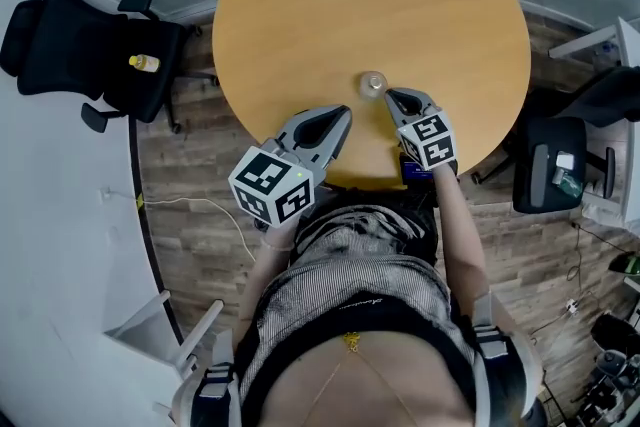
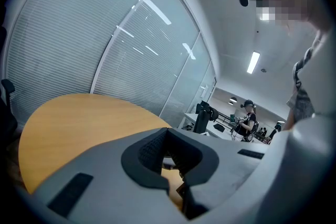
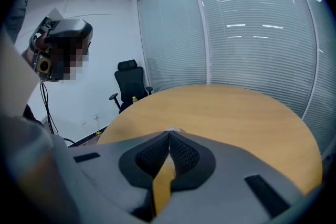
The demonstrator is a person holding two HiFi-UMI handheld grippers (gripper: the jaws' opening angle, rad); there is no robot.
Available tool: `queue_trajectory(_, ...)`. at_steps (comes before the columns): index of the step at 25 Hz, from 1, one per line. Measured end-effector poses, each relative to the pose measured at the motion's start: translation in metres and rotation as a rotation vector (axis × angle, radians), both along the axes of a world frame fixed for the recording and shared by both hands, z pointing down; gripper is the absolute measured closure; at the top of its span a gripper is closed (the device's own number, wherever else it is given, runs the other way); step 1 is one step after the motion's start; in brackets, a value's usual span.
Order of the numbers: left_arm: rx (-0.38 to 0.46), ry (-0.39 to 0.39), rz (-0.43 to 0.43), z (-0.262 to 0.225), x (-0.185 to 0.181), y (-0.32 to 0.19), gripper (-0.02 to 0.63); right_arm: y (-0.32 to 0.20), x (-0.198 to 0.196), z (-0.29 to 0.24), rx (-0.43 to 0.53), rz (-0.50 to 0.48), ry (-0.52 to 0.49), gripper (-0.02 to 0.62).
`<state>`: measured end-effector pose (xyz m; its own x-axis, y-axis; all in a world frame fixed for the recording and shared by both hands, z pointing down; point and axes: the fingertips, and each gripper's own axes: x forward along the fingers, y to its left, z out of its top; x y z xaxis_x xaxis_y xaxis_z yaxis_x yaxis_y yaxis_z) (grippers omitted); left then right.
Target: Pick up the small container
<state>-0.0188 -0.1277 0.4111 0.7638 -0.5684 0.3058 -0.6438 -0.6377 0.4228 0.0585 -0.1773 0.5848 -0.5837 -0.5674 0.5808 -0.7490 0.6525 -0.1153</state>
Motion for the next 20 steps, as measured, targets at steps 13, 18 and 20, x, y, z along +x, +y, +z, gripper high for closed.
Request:
queue_trajectory(13, -0.013, 0.003, -0.005, 0.005, -0.005, -0.003, 0.601, 0.001, -0.007, 0.024, -0.061, 0.028, -0.001, 0.575)
queue_trajectory(18, -0.021, 0.002, -0.007, 0.006, -0.007, -0.004, 0.601, 0.001, -0.005, 0.028, -0.076, 0.032, 0.025, 0.575)
queue_trajectory(20, -0.027, 0.001, -0.007, 0.008, -0.007, -0.003, 0.601, 0.002, -0.004, 0.031, -0.080, 0.040, 0.034, 0.575)
